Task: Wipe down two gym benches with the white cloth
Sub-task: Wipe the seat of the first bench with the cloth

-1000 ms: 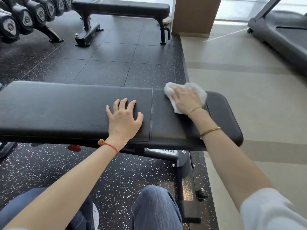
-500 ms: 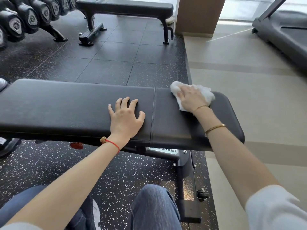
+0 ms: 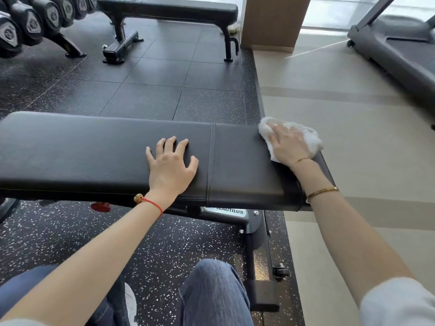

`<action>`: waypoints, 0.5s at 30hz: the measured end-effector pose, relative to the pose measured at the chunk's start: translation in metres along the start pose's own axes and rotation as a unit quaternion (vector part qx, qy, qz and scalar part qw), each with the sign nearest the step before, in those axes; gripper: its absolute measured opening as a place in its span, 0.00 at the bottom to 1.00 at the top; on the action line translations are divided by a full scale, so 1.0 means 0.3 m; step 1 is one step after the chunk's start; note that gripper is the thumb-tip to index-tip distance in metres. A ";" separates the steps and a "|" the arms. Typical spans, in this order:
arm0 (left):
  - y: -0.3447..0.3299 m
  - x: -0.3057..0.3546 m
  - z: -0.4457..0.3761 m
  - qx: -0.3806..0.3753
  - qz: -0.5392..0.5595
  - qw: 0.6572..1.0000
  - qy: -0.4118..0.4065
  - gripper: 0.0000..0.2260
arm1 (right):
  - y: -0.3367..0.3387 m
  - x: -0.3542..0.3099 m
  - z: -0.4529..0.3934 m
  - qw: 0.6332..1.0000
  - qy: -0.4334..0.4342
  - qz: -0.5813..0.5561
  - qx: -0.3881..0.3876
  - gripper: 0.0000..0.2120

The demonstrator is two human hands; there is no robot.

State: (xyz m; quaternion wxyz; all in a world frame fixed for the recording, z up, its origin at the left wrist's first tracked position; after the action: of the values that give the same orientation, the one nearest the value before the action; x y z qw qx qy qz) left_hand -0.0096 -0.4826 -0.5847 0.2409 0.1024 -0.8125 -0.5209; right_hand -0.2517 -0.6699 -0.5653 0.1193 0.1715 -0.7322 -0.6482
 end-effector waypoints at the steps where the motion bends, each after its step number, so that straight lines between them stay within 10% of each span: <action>1: 0.000 0.000 0.000 0.000 0.001 1.000 0.000 0.23 | -0.003 -0.054 0.033 0.999 0.032 -0.012 0.001 0.21; 7: 0.001 -0.008 0.001 0.002 0.005 1.000 -0.003 0.23 | 0.009 -0.225 0.353 0.976 0.202 -0.076 0.027 0.21; 15: -0.011 -0.003 0.007 -0.011 -0.002 1.000 -0.004 0.24 | 0.018 0.128 0.186 0.997 0.021 -0.068 0.029 0.20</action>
State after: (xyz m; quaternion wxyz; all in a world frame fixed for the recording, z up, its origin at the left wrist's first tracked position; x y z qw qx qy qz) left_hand -0.0102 -0.4820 -0.5885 0.2375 0.0995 -0.8075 -0.5307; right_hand -0.3095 -0.6342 -0.5692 0.0854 0.2378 -0.7349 -0.6294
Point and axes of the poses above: each hand's wrist, its own z-axis away from the middle knuckle, its own y-axis out of the back of the hand, x = y × z, the point moved 8 cm from there along -z, towards the middle knuckle, and after that the axes turned 5 degrees about x, right-handed, at the moved point
